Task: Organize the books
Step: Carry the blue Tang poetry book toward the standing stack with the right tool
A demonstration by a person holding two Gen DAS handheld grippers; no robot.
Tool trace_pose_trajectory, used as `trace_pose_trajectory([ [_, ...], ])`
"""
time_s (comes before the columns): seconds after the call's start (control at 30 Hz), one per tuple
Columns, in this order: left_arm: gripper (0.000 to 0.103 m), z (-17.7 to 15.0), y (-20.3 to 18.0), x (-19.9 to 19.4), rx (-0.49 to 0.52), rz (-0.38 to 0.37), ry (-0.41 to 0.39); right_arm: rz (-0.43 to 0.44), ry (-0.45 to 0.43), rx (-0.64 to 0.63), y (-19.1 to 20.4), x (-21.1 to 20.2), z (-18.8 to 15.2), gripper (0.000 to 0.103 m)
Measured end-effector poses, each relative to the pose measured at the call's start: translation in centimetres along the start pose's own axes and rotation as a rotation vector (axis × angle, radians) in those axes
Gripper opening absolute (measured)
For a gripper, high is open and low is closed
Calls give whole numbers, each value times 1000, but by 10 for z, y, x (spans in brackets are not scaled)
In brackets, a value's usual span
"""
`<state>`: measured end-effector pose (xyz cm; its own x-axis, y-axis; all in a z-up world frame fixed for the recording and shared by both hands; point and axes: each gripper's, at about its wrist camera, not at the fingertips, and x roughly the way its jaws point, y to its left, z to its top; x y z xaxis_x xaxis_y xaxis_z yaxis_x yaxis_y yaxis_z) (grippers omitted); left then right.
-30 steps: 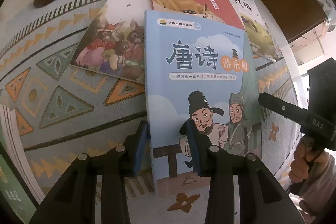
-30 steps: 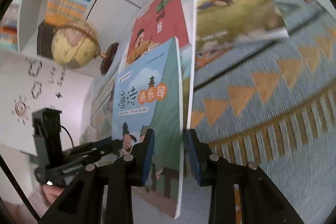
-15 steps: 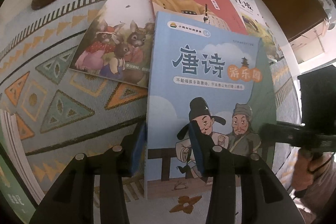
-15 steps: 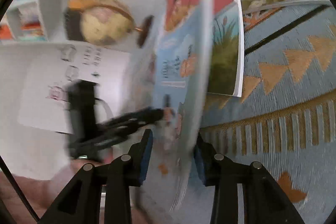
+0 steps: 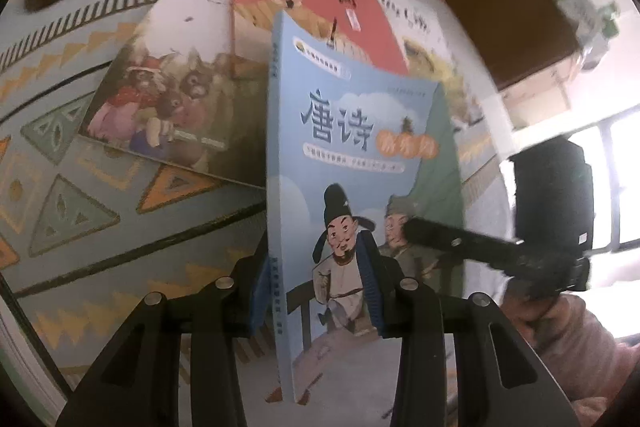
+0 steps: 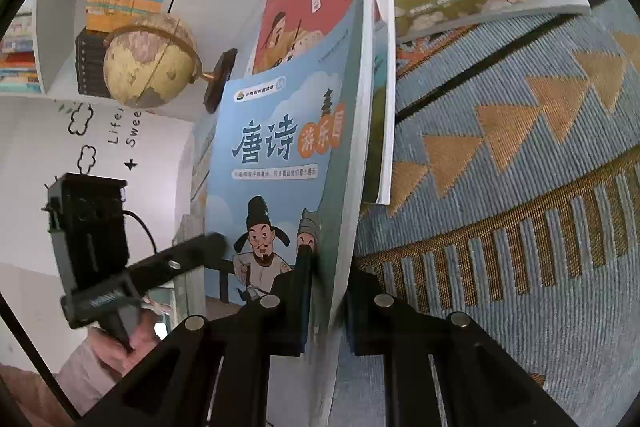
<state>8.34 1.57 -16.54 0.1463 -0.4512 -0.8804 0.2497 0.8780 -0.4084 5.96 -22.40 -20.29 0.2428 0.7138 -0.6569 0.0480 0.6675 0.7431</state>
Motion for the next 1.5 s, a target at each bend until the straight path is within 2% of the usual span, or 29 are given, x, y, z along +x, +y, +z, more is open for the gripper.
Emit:
trace_pose_trajectory([
  [0.13, 33, 0, -12, 5, 74, 112, 2, -22, 3, -14, -1, -3, -1, 13],
  [0.2, 32, -2, -24, 9, 153, 198, 0, -53, 1, -30, 5, -3, -2, 14],
  [0.3, 32, -7, -49, 10, 275, 319, -28, -103, -7, -122, 26, -6, -5, 14],
  [0.33, 32, -7, -53, 11, 294, 334, -31, -113, -8, -145, 32, -7, -6, 14],
  [0.43, 32, -5, -57, 11, 282, 318, -27, -181, -29, -187, 43, -12, -9, 14],
  [0.57, 32, -5, -59, -2, 280, 311, -60, -191, -43, -195, 46, -21, -11, 14],
  [1.03, 32, -13, -53, -45, 222, 283, -161, -232, -88, -324, 98, -37, -24, 14],
  [1.5, 32, -40, -18, -98, 140, 330, -244, -229, -76, -431, 158, -17, -43, 14],
])
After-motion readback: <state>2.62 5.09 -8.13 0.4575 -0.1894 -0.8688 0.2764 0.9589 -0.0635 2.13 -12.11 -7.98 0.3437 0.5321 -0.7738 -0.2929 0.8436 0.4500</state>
